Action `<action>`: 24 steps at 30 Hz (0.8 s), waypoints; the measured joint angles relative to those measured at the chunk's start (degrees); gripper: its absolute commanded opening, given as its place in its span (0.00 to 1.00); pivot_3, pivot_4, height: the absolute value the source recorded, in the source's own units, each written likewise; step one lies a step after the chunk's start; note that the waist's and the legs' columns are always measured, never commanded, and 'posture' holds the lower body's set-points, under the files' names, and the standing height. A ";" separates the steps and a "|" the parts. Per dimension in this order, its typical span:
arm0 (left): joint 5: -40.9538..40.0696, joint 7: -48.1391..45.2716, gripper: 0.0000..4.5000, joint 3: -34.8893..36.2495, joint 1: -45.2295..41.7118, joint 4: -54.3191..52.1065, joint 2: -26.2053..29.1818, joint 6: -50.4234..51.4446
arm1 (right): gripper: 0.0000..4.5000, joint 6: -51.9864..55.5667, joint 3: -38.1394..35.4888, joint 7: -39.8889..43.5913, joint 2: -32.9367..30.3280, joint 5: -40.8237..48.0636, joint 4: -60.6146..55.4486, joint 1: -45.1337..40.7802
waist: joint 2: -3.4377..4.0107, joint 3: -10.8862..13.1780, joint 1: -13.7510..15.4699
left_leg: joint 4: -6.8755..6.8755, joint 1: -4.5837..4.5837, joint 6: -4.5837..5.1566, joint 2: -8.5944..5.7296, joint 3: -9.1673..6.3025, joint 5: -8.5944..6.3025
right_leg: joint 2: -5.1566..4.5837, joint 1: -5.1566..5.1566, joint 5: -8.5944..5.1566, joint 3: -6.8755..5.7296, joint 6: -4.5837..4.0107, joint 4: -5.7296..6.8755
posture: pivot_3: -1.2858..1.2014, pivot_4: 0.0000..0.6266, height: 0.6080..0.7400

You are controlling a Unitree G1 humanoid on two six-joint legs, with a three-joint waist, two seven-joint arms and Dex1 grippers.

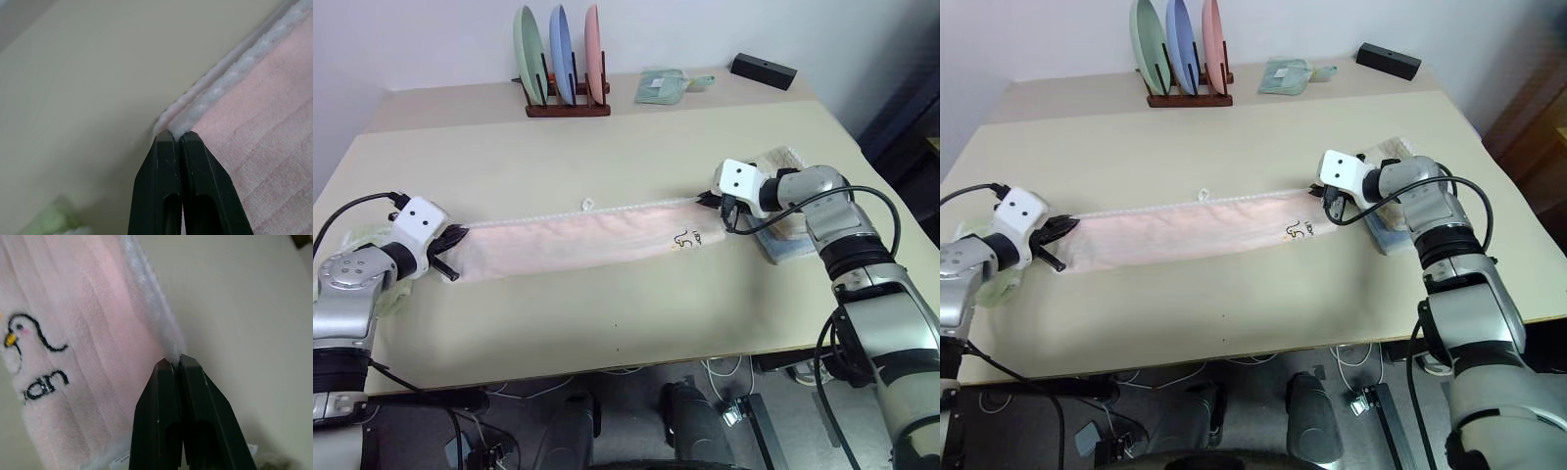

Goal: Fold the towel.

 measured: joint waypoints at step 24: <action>-5.14 15.79 0.87 8.48 -1.00 -5.98 -8.44 3.29 | 0.91 7.94 -11.38 -12.71 -1.65 5.64 -10.00 4.83 | -0.03 -0.02 0.32 | -0.01 -0.04 -0.09 -0.01 -0.10 0.05 | -0.03 0.00 0.01 -0.01 0.02 0.02 | 0.52 0.24 1.00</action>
